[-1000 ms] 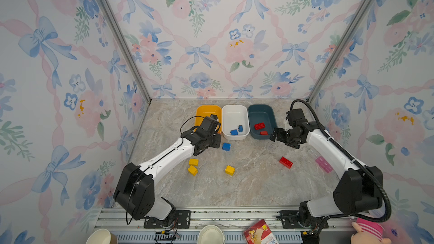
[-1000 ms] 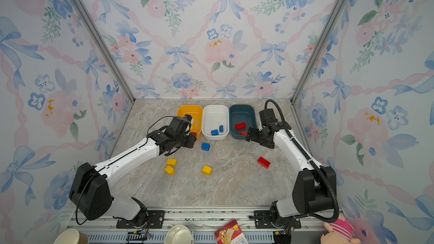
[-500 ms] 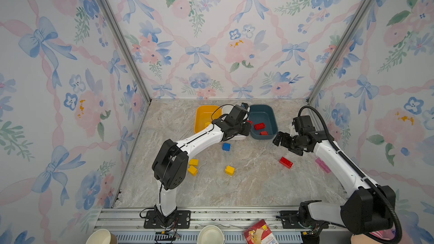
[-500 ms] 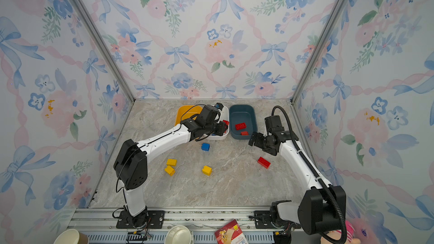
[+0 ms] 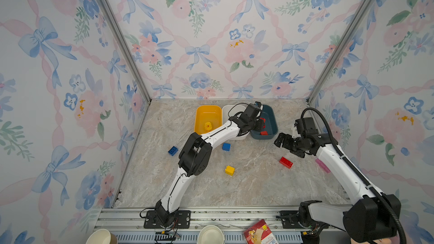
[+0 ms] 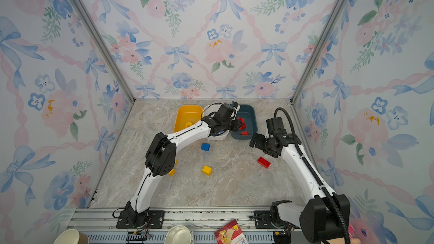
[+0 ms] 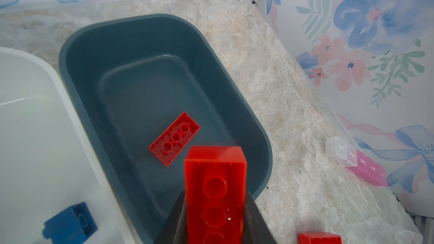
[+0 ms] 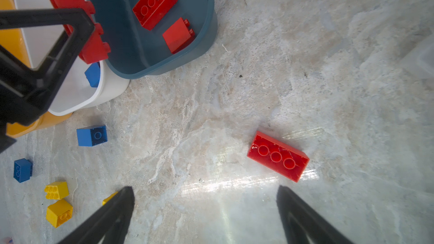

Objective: Sort the legos into containers by color
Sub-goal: 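Carry the red brick into the teal bin with the left gripper while the right moves, then grasp the other red 2x4 brick with the right gripper while the left withdraws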

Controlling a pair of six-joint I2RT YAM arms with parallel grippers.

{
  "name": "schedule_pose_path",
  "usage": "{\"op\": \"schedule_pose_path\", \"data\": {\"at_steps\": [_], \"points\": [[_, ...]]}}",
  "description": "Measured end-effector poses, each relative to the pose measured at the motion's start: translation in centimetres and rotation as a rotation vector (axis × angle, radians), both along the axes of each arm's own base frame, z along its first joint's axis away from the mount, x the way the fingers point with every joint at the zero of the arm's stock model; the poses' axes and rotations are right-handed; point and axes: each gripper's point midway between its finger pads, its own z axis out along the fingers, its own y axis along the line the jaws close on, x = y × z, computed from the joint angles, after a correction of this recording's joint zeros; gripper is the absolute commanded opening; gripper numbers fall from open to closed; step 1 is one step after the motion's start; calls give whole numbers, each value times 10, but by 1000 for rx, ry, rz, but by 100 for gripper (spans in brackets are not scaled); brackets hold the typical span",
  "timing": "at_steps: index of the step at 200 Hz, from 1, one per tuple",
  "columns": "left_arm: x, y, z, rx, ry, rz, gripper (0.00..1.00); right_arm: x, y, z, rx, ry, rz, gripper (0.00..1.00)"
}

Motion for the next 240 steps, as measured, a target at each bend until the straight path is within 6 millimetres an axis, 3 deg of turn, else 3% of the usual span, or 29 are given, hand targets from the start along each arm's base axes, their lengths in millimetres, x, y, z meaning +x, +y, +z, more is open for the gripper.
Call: {"op": "schedule_pose_path", "data": {"at_steps": [65,80,114,166,199,240], "points": [[13,-7,-29,15,17,18,22,-3,-1,0,-3,7,-1,97],[16,-6,-31,16,17,23,38,-3,-1,0,-4,7,-3,97],[22,-1,-29,14,15,39,63,-2,-2,0,-4,7,-7,97],[25,2,-28,10,13,49,77,-2,-4,-2,-12,12,-11,97],[24,1,-19,-1,6,46,80,-4,-8,-6,-35,31,-23,97],[19,5,21,-53,-39,40,84,-10,-15,-19,-71,97,-52,97]]}}
